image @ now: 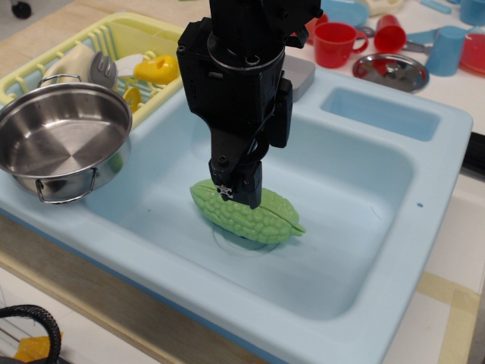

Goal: Put green squash into pot or pan

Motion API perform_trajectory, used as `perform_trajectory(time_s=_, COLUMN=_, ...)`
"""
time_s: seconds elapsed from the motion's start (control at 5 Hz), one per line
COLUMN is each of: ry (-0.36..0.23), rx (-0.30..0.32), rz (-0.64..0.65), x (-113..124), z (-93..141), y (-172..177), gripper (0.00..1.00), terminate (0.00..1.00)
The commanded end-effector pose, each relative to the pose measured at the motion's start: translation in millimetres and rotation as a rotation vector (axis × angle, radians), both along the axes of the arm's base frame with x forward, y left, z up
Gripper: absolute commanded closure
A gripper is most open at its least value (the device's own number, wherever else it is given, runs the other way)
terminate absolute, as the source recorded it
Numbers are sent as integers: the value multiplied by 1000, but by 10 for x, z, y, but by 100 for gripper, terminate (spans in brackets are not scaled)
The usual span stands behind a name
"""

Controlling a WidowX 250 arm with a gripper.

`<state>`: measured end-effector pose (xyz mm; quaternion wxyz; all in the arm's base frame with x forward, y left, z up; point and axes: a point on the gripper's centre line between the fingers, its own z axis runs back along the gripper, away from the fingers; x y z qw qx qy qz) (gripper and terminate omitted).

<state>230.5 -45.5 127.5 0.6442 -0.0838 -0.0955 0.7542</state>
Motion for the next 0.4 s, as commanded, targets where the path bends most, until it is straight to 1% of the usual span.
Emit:
perform_trajectory(time_s=0.0, ry=0, rx=0, rz=0, x=0, z=0, y=0, gripper=0, terminate=0)
perform_trajectory(time_s=0.2, ry=-19, rx=-9, rz=21, x=47, z=-136, y=17, gripper=0, terminate=0)
